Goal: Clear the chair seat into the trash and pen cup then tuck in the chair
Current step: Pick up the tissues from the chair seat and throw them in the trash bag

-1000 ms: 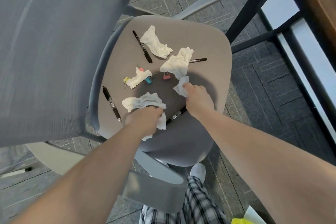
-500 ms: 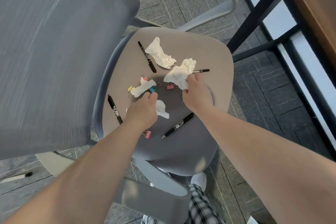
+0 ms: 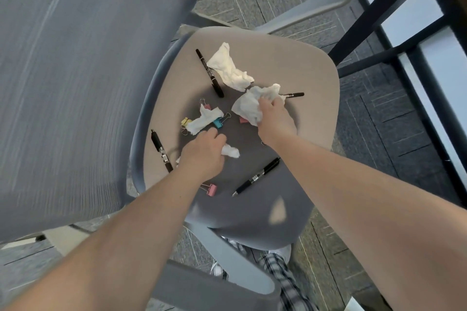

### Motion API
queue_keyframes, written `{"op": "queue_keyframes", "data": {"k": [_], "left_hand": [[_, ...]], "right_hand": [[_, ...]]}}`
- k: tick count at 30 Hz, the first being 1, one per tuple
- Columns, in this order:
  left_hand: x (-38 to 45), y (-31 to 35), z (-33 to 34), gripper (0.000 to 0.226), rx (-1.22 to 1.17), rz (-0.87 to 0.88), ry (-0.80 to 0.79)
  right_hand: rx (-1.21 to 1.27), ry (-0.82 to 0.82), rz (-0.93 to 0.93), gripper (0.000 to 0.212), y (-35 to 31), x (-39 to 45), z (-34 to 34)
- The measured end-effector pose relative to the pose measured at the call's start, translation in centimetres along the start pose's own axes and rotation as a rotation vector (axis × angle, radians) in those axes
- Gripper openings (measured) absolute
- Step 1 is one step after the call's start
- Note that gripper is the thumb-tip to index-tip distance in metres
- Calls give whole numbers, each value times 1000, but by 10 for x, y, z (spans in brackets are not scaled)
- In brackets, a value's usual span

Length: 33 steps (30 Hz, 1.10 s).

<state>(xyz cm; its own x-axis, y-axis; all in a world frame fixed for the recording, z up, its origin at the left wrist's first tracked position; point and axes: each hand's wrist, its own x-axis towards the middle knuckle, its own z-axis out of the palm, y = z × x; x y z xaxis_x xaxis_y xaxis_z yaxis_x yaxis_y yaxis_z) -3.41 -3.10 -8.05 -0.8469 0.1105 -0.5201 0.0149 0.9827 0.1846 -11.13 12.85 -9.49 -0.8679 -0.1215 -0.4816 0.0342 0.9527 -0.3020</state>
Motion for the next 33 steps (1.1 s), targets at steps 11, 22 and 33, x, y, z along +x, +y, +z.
{"op": "queue_keyframes", "data": {"k": [11,22,33], "left_hand": [[17,-14,-28,35,-57,-163,166],[45,-29,-25,34,-57,-175,110],[49,-43,-11,53,-142,-137,43]], "right_hand": [[36,130,-89,28,-20,3,-29],[228,117,-81,67,-58,47,-40],[-16,80,-156,44,-56,66,2]]}}
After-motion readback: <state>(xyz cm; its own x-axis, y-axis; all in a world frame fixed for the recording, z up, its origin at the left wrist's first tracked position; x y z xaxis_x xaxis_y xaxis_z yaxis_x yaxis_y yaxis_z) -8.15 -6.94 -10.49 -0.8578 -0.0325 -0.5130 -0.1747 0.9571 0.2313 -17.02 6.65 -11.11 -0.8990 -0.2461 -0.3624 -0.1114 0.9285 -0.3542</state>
